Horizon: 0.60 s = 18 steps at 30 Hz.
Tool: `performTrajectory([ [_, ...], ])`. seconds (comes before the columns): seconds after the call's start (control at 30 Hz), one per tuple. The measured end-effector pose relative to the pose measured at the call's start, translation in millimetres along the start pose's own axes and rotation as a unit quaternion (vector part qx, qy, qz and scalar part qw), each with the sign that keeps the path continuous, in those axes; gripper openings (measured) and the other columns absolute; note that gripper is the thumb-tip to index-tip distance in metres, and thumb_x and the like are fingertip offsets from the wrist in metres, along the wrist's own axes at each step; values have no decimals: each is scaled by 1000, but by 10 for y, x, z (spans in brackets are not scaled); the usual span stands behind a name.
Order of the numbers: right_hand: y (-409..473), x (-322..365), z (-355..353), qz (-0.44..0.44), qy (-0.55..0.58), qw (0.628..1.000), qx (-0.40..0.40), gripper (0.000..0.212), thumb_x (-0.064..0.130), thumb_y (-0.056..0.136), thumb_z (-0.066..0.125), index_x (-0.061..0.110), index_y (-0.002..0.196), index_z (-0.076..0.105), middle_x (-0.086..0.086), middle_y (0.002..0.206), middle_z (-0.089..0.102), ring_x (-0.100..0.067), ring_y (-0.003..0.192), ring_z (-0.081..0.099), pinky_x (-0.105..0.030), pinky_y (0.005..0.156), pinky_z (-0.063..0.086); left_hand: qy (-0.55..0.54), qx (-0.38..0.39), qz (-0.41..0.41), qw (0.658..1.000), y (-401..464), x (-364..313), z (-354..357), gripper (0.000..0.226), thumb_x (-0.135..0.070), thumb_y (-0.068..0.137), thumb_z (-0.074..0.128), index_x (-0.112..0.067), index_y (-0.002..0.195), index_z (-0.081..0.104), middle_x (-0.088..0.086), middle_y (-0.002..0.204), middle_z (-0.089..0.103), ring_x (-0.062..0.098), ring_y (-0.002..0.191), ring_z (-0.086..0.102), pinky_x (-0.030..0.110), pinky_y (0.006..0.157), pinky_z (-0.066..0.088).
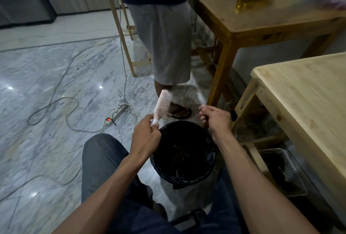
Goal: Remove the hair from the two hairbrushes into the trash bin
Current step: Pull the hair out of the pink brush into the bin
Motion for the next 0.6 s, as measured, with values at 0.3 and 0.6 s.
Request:
performTrajectory([
  [0.3, -109, -77, 201, 76, -25, 983, 165, 36, 42, 97, 66, 8, 100, 75, -8, 90, 79, -15, 74, 73, -27, 68, 58, 4, 15, 71, 997, -63, -85, 139, 31, -11, 97, 52, -19, 125, 63, -1, 99, 67, 24, 81, 62, 37, 68, 48],
  [0.6, -35, -133, 147, 28, -88, 994, 65, 17, 15, 91, 78, 9, 75, 76, 0, 60, 66, -8, 54, 55, -19, 54, 48, -13, -15, 42, 999, 1, -22, 73, 34, -14, 97, 50, -21, 129, 61, 2, 97, 66, 27, 80, 65, 48, 72, 57],
])
Point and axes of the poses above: each hand's wrist, its own y-axis towards the middle knuckle, its own z-axis out of the palm, x = y × z, the point moved 1 cm from there along y, towards the middle knuckle
